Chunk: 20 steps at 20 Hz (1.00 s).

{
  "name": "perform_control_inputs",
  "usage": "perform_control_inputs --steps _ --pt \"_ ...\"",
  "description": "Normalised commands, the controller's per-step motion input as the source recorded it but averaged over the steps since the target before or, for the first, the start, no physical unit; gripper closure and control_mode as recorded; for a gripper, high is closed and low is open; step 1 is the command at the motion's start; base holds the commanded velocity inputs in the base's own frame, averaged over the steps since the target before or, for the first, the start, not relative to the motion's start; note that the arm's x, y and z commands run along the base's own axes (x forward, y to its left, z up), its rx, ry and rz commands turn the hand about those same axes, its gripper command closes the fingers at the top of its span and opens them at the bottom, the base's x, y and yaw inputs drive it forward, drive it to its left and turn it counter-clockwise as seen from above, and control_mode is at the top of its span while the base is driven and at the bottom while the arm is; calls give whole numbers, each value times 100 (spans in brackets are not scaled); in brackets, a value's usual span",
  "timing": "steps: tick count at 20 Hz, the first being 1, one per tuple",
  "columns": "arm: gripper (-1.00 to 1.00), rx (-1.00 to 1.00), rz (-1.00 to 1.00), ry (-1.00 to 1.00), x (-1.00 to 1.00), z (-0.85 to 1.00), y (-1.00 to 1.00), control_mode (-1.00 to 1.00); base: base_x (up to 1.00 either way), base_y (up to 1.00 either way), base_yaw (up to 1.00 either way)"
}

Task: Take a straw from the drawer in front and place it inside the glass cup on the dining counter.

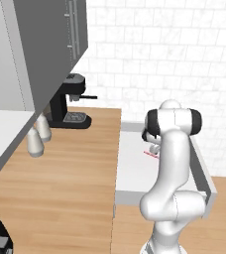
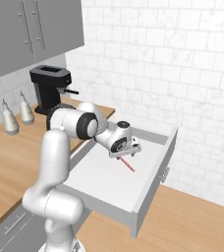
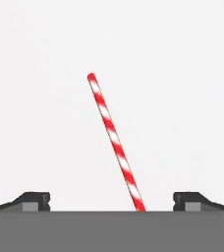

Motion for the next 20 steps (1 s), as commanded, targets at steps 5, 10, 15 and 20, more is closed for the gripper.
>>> perform_control_inputs --steps 5,10,15,20 --pt "-100 0 2 11 30 -26 17 -100 0 0 0" --pt "-100 0 1 8 29 -19 28 -100 0 0 0" --pt "-100 0 1 4 22 -18 14 -100 0 0 0" --pt "-100 0 4 0 26 -29 0 -100 0 0 0"
